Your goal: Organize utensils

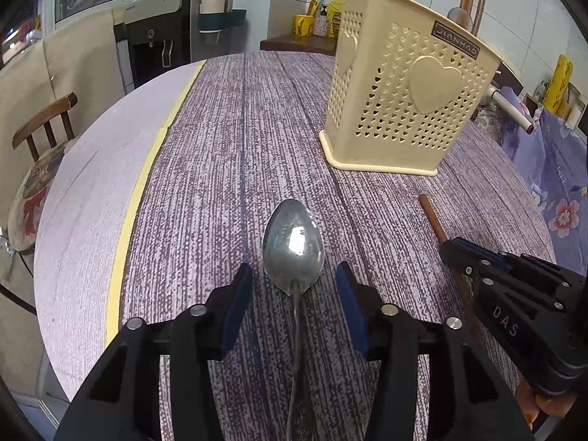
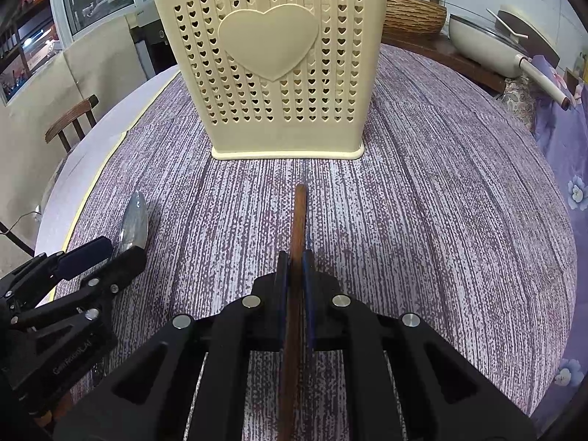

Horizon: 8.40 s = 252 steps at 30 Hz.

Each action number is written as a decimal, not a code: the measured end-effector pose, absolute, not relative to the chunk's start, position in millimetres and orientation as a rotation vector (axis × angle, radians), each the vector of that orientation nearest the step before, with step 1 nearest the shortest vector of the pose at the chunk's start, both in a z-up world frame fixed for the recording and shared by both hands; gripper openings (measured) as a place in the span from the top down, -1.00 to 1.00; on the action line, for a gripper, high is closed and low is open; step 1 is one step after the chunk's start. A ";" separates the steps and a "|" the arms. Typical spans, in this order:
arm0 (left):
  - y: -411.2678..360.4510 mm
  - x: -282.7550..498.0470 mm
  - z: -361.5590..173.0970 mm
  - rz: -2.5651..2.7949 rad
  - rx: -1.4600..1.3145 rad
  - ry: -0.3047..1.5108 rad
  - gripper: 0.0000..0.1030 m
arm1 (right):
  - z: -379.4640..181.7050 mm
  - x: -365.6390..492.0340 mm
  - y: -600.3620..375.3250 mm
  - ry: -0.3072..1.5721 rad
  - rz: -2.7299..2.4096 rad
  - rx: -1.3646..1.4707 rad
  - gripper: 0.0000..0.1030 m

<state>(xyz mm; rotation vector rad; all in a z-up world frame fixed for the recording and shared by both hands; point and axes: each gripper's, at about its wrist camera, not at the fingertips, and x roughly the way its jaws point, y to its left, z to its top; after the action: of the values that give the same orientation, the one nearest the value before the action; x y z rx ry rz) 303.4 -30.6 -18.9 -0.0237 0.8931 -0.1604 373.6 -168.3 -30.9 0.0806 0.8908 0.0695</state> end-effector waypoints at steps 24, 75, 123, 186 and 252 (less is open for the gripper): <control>-33.9 319.9 -10.2 -0.162 -0.064 0.896 0.27 | -29.4 380.0 -168.2 0.907 0.068 0.084 0.84; -21.1 281.8 74.6 -0.263 -0.168 0.668 0.27 | 92.7 299.5 -202.1 0.560 0.142 0.186 0.86; -24.6 273.2 75.3 -0.266 -0.135 0.644 0.27 | -9.6 399.2 -184.8 0.828 0.084 0.073 0.85; -71.1 370.0 245.8 -0.298 -0.189 0.398 0.28 | 308.2 380.3 -250.5 0.323 0.160 0.194 0.86; -1.7 15.2 -3.1 -0.116 -0.035 0.163 -0.89 | -21.1 19.0 -150.7 0.122 -0.085 -0.061 -0.89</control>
<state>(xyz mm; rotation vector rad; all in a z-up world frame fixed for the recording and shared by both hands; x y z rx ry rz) 15.2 -1.7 -3.1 -0.0354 0.1632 -0.1161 19.0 -150.7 -21.1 -0.0611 0.1221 -0.0850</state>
